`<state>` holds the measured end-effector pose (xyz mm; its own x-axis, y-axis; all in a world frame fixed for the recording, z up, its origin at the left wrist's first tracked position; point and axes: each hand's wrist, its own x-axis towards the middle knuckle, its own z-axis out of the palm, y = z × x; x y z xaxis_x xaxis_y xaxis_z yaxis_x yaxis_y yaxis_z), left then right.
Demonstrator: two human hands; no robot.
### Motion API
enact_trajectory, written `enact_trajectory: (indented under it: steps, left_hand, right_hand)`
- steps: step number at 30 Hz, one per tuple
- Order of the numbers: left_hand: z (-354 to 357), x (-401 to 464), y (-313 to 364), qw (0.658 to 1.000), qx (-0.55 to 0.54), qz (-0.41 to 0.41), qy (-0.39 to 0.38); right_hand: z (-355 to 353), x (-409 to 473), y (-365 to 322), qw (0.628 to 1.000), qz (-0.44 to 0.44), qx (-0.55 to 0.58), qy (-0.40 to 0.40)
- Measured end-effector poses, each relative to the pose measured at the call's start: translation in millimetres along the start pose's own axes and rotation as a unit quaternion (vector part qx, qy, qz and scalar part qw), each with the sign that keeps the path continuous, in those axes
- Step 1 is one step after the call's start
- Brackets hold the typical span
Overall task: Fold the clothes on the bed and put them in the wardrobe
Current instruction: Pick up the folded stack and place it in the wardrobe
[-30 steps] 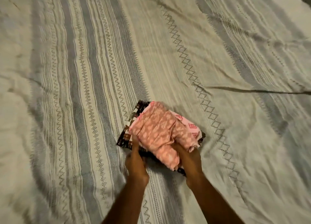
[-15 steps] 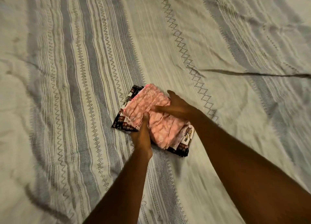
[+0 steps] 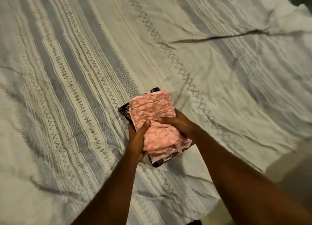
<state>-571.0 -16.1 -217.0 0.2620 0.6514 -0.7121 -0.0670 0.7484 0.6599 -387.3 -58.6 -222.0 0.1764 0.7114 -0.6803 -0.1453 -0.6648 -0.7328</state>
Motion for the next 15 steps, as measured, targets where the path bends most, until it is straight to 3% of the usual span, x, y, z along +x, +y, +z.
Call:
enact_trajectory:
  steps: [2, 7, 12, 15]
  left_hand:
    - [5, -20, 2, 0.998, 0.057, 0.014, -0.029]
    - [49, -64, 12, 0.974, 0.156, 0.002, -0.165]
    - [128, -114, 1, 0.917, 0.224, 0.003, -0.330]
    - [191, -155, -29, 0.873, 0.251, -0.021, -0.416]
  right_hand:
    - [-3, -33, 15, 0.995, -0.025, 0.092, -0.008]
    - [-21, -124, 39, 0.966, -0.093, 0.235, 0.059]
    - [-67, -225, 63, 0.916, -0.151, 0.316, 0.197]
    - [-102, -292, 90, 0.867, -0.163, 0.368, 0.295]
